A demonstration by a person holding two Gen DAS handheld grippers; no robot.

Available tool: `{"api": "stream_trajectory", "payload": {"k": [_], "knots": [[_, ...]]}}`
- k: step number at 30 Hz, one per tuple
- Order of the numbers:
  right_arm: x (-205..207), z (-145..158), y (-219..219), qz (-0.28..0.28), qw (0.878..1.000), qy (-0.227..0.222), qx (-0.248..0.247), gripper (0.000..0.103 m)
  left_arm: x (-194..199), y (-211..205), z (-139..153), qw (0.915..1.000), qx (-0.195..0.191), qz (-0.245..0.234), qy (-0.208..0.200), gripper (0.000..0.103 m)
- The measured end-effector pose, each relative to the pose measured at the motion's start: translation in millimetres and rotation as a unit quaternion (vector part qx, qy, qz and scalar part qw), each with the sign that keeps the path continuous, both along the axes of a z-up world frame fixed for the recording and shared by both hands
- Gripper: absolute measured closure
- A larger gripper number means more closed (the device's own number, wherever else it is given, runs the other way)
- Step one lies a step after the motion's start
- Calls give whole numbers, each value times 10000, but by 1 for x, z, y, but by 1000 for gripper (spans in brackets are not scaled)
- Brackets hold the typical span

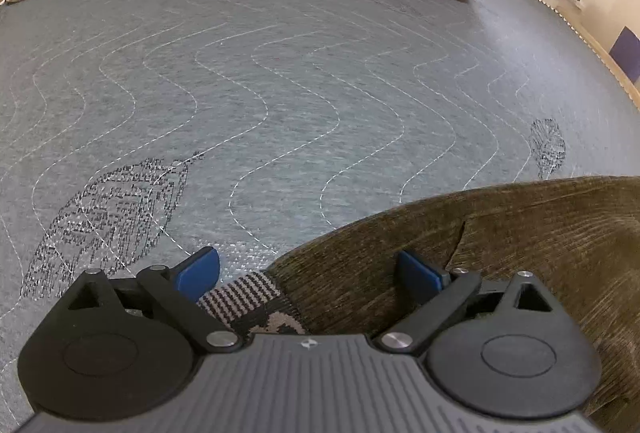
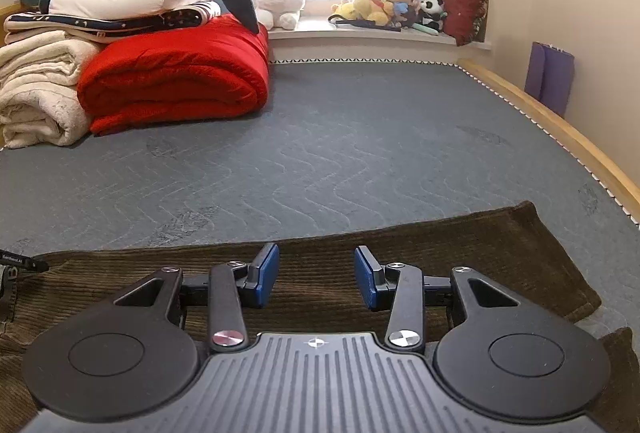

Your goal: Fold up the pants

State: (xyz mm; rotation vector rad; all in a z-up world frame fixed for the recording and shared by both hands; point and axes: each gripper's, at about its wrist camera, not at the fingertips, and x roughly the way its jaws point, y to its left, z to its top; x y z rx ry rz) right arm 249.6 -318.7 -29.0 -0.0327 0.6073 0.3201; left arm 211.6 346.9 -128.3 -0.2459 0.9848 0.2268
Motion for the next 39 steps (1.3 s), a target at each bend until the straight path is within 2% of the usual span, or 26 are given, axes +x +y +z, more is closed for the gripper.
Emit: {"api": "stream_trajectory", "payload": {"k": [4,5,17,23,30,36,39], "knots": [[2,0,-2,-55,9999,56,76,59,-2,-2,2,9999,58,-81,-39,10],[2,-1,-2,-58,9999,65,80,59,-2,-5,3,9999,76,-126,-55,17],[-2,-2,-10,-67,9999,100,-97,59,-1,-31,23,9966,540,-617,-124,69],[-7,-6,-20,-165,9996,149,-179,59,-8,-49,42,9938,752,-767,-278,86],[-18,-9,-32,-229,9991,154,-335,61,-35,-83,71,9870,974,-1198,-438,90],[-32,-5,-51,-329,9991,42,-274,91,-78,-116,101,9775,1107,-1722,-502,93],[-39,-3,-61,-393,9991,46,-161,92,-115,-133,120,9701,1122,-2085,-538,95]]}}
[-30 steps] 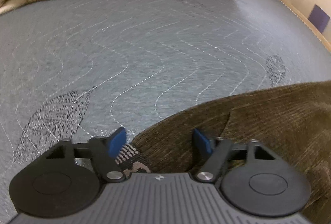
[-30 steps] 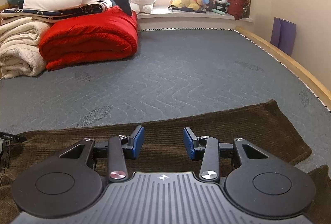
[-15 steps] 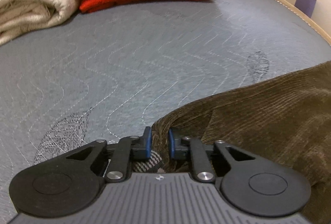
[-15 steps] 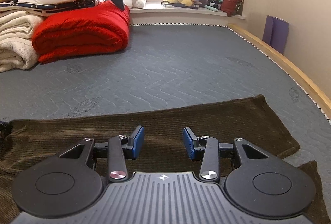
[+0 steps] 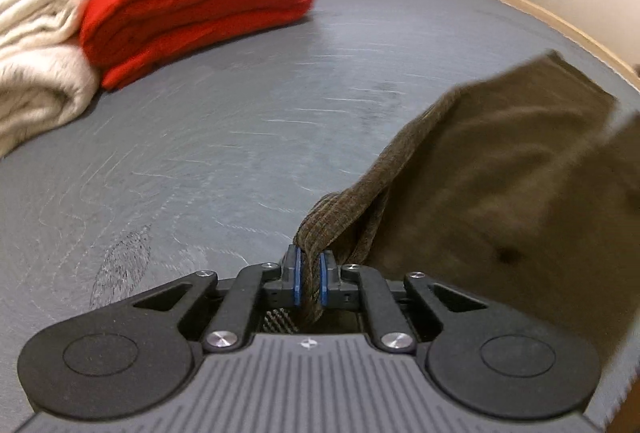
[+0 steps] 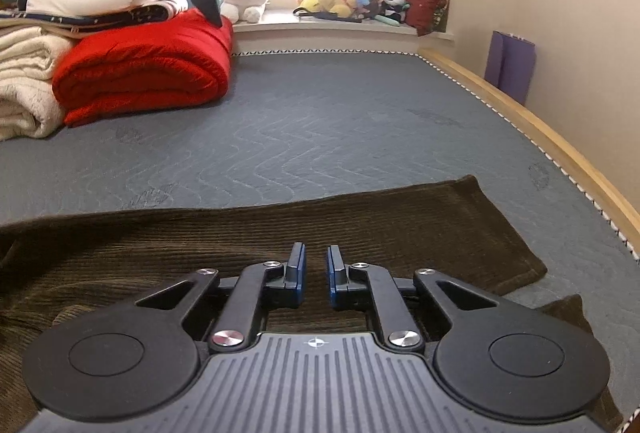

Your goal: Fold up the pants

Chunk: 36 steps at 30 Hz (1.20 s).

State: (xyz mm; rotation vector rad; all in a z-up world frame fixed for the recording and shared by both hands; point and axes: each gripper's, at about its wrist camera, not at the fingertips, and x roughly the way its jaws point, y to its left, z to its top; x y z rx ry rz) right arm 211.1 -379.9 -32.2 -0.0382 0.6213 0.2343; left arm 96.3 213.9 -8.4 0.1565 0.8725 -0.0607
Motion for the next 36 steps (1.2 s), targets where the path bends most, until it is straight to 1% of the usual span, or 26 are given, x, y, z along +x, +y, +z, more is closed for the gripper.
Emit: {"api": "stream_trajectory", "payload": {"k": [4,6,7,9,10,11,12,13,14,15,16,17,18,19,20,21,22,24,26,28,30,33,36], "knots": [[-8,5,-11,-57,9997,-46,254,92,-67,-4,25,9991,-393,-125,20,96],[-12,7,-18,-94,9992,-47,392,92,-96,-6,22,9982,-554,-92,196,96],[-13,8,-20,-111,9989,-37,448,92,-107,-9,14,9976,-579,-22,371,96],[-14,8,-27,-144,9984,-24,542,92,-115,-17,-8,9951,-517,75,844,95],[-13,8,-30,-167,9982,-9,578,92,-116,-21,-16,9937,-469,110,1012,93],[-12,7,-33,-209,9979,24,615,92,-115,-22,-19,9929,-507,188,1057,86],[-10,7,-36,-260,9975,64,658,91,-115,-19,-19,9919,-635,354,1037,85],[-9,5,-41,-322,9967,114,733,91,-115,-12,-16,9891,-880,651,984,83],[-7,4,-45,-397,9955,174,837,91,-117,-3,-14,9843,-1172,937,929,78],[-5,3,-50,-488,9939,237,963,91,-119,8,-13,9767,-1535,1218,871,75],[-4,2,-55,-578,9919,297,1091,91,-121,19,-12,9672,-1872,1497,838,70],[-3,1,-58,-648,9901,343,1198,91,-124,28,-14,9568,-2152,1757,854,69],[-2,0,-63,-720,9880,386,1308,91,-125,34,-16,9491,-2334,1905,921,68],[-1,-1,-67,-775,9865,416,1383,91,-124,38,-21,9410,-2500,2024,1046,62],[0,-2,-70,-828,9852,436,1435,91,-125,40,-28,9343,-2618,2099,1202,53],[1,-4,-73,-883,9840,450,1481,91,-124,39,-36,9296,-2644,2143,1412,48],[2,-5,-77,-939,9828,461,1522,91,-120,38,-42,9278,-2616,2147,1569,42],[3,-10,-81,-1061,9806,519,1562,91,-118,33,-53,9240,-2608,2125,1816,36],[4,-15,-89,-1214,9760,603,1704,90,-114,27,-62,9213,-2655,2039,1978,23],[6,-17,-99,-1368,9712,589,1860,90,-111,23,-68,9227,-2562,2027,2047,23],[9,-20,-109,-1568,9666,580,1942,90,-107,23,-73,9214,-2423,2194,2100,23],[14,-30,-125,-1867,9543,663,2239,90,-96,32,-76,9156,-2402,2533,1996,23],[22,-48,-140,-2134,9380,855,2594,90,-91,41,-73,9079,-2471,2843,1840,23]]}}
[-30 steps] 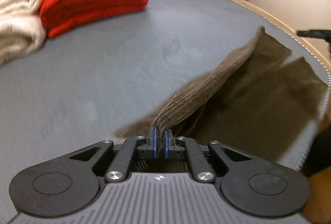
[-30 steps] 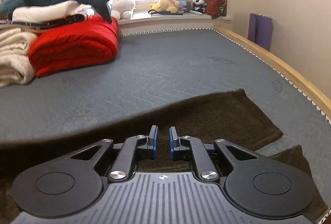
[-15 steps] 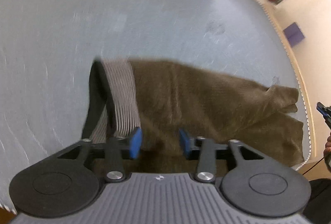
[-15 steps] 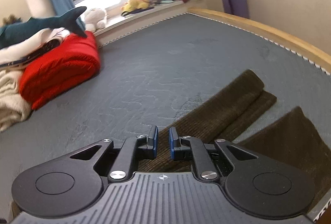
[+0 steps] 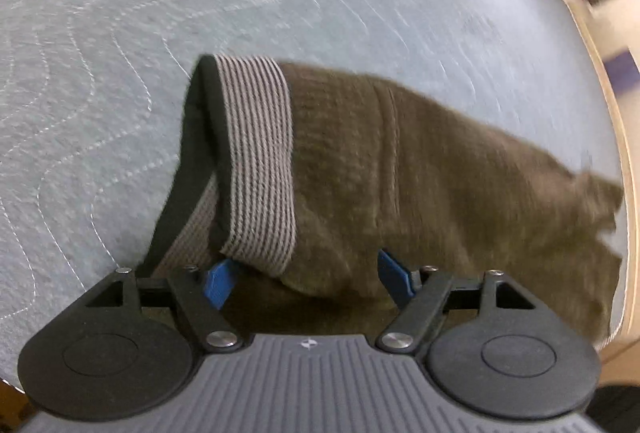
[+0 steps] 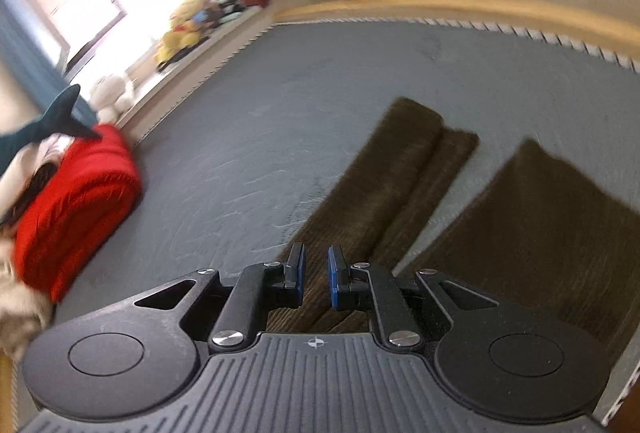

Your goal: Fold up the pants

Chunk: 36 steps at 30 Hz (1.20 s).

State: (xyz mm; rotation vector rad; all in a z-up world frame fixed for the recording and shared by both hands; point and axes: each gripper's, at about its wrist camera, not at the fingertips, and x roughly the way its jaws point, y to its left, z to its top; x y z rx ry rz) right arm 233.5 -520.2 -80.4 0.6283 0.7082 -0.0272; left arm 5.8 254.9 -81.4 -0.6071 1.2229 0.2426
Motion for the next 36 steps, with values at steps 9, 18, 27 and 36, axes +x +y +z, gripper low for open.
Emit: {"api": "stream_trajectory", "payload": {"k": [9,18,27,36], "knots": [[44,-55,-27,-368,9930,479,1015,88,3,11,45,9878,1121,586,-904,78],[96,-106,-23,-417,9902,1093,768,79,18,10,45,9855,1425,543,-740,78],[118,-126,-11,-415,9908,1029,776,85,20,8,41,9845,1509,337,-824,78],[68,-51,-13,-494,9980,-17,400,96,-14,-13,56,9807,1595,46,-1133,79]]}}
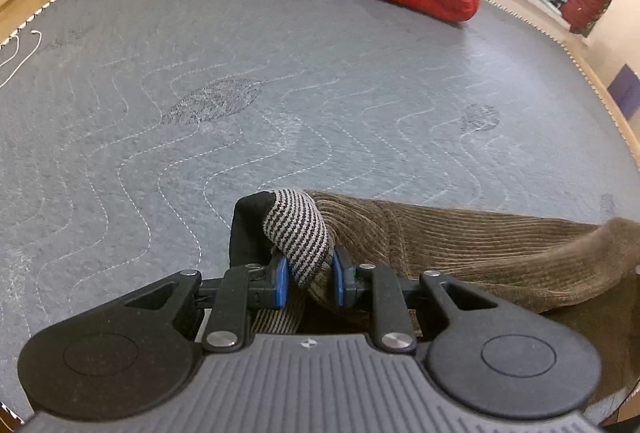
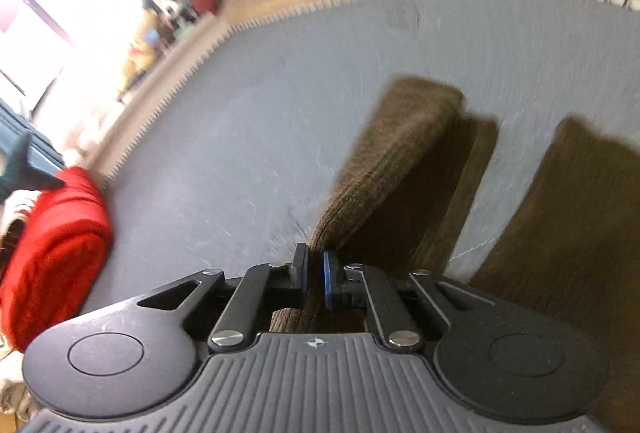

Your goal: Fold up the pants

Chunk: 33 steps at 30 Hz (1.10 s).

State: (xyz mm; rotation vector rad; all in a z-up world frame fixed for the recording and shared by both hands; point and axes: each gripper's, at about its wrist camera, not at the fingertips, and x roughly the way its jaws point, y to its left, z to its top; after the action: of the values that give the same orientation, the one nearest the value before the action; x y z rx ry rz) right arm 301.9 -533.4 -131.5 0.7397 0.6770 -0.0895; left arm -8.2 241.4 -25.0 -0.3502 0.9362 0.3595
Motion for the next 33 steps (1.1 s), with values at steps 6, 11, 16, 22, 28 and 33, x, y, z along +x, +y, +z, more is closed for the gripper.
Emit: {"api": "stream_trajectory", "payload": {"k": [6,11,16,22,28,33], "knots": [[-91,31,-35,-146,9994,241,-198,97,-29,1,0,9998,-122,15,122,80],[-153,-4,-61,170,9882,1419,-545,97,-47,-4,-17,9952,-204,-360,883,80],[-169,-54,-98,280,9808,1920,193,95,-49,-12,-22,9926,132,-369,1150,65],[-182,-58,-148,-883,9817,1408,927,91,-39,-20,20,9942,1020,227,243,44],[-181,-89,-162,-1359,9623,1403,1891,77,-9,-50,11,9951,941,-141,270,42],[-173,-90,-148,-1033,9640,1357,2040,61,10,-84,-2,9906,1130,-709,312,42]]}}
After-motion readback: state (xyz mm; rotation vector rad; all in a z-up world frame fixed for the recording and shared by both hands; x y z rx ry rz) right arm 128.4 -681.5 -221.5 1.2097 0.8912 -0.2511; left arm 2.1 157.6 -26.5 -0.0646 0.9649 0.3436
